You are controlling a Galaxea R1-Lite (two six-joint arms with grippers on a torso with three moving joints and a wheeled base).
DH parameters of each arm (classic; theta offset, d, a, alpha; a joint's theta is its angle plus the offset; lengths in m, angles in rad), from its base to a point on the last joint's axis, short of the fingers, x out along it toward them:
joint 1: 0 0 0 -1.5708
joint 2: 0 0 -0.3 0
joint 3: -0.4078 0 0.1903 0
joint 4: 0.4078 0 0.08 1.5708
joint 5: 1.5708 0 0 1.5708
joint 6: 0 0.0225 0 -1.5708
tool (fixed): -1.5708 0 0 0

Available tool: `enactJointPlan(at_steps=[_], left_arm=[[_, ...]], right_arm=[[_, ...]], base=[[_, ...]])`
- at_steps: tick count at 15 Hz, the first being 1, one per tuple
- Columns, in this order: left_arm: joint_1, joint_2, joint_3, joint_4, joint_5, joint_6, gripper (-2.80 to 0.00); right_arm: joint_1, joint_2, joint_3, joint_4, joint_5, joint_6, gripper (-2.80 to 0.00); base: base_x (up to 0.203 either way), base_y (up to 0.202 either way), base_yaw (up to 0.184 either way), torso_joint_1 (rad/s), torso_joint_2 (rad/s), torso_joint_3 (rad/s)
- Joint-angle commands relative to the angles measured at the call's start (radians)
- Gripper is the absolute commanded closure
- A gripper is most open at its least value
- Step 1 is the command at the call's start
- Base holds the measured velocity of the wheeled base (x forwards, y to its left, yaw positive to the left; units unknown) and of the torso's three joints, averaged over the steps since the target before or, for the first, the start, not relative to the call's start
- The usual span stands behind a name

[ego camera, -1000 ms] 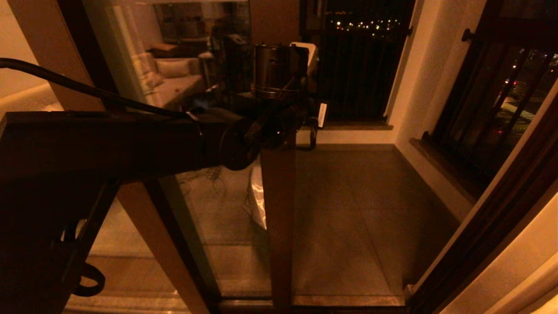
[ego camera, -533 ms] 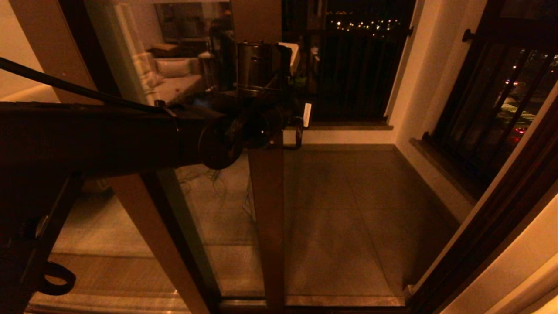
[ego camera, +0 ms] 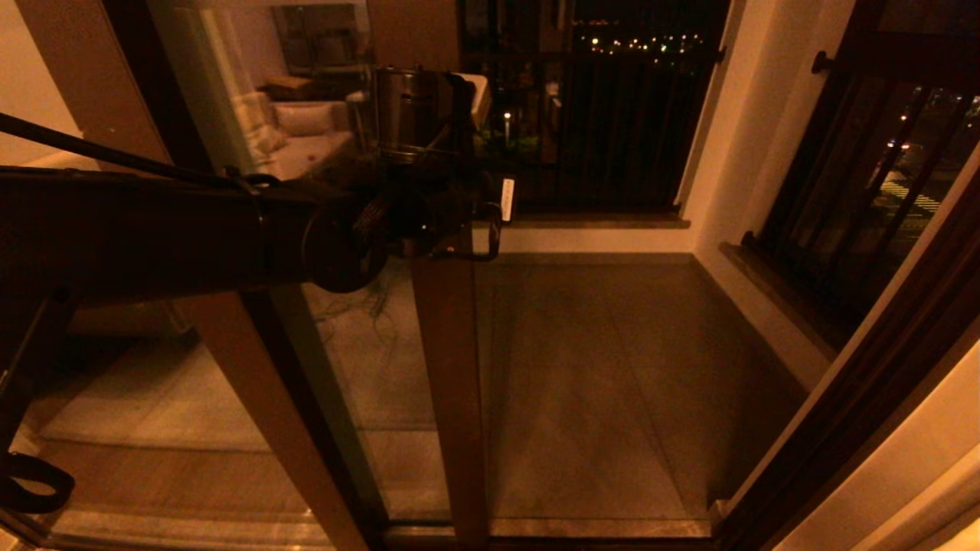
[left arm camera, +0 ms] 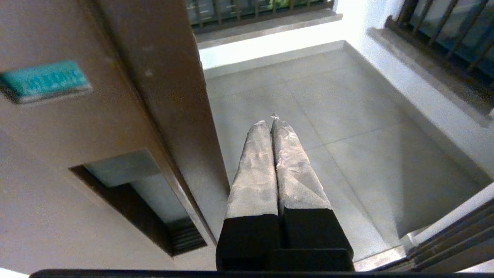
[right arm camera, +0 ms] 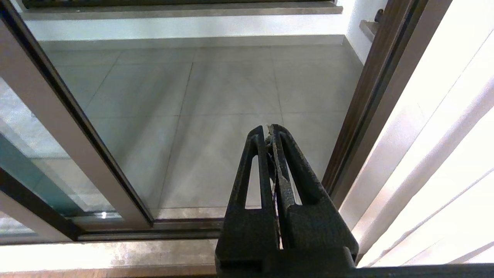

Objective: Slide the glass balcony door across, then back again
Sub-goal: Open the slid door

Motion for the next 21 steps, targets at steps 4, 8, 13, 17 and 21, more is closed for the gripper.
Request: enactJointPlan(at_steps=[4, 8, 13, 17, 21], left_arm=[[0.036, -0.032, 0.034, 0.0, 0.002, 0.001, 0.0], [0.047, -0.059, 0.08, 0.0, 0.002, 0.001, 0.0], [0.077, -0.095, 0.125, 0.0, 0.002, -0.011, 0.0], [0.105, -0.121, 0.179, 0.0, 0.0, -0.016, 0.0], [0.141, -0.132, 0.183, 0.0, -0.004, -0.016, 0.0]], right_arm=[[0.0, 0.001, 0.0, 0.0, 0.0, -0.002, 0.0], [0.0, 0.001, 0.0, 0.0, 0.0, -0.002, 0.0], [0.0, 0.001, 0.0, 0.0, 0.0, -0.002, 0.0], [0.0, 0.001, 0.0, 0.0, 0.0, -0.001, 0.0], [0.0, 0.001, 0.0, 0.0, 0.0, 0.0, 0.0]], base=[[0.0, 0.0, 0.0, 0.0, 0.0, 0.0], [0.0, 0.0, 0.0, 0.0, 0.0, 0.0], [0.0, 0.0, 0.0, 0.0, 0.0, 0.0], [0.0, 0.0, 0.0, 0.0, 0.0, 0.0], [0.0, 0.0, 0.0, 0.0, 0.0, 0.0]])
